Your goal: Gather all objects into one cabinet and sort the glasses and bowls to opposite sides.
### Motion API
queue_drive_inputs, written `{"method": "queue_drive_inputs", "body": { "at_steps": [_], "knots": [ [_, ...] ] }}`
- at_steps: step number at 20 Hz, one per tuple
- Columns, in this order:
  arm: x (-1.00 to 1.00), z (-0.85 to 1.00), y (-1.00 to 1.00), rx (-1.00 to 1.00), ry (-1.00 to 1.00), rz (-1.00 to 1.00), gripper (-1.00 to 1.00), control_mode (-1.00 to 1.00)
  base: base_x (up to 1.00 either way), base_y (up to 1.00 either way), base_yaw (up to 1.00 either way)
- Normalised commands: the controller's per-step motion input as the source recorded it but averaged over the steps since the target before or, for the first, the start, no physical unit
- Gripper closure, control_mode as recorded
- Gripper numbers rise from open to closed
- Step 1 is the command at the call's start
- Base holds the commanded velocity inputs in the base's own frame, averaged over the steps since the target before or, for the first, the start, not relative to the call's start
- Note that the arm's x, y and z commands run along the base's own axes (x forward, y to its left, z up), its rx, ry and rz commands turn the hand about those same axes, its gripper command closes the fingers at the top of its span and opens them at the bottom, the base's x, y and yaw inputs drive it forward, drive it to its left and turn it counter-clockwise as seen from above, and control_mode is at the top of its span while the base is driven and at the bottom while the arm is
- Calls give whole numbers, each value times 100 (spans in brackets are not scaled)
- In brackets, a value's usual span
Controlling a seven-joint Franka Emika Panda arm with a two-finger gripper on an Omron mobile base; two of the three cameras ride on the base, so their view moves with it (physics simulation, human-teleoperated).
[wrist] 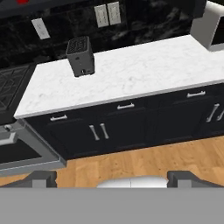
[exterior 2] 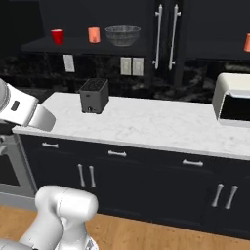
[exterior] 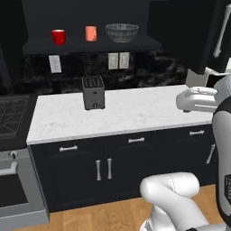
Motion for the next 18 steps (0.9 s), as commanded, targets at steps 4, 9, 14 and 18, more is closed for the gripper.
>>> {"method": "queue_drive_inputs", "body": {
  "at_steps": [4,9,14,18],
  "knots": [
    [0,0,0,0,0,0,-100,100,-1,-66,0],
    [0,0,0,0,0,0,-100,100,-4,-63,3],
    [0,0,0,0,0,0,-100,100,-4,-67,4],
    [0,0,0,0,0,0,-100,100,0,-71,4]
  ]
}}
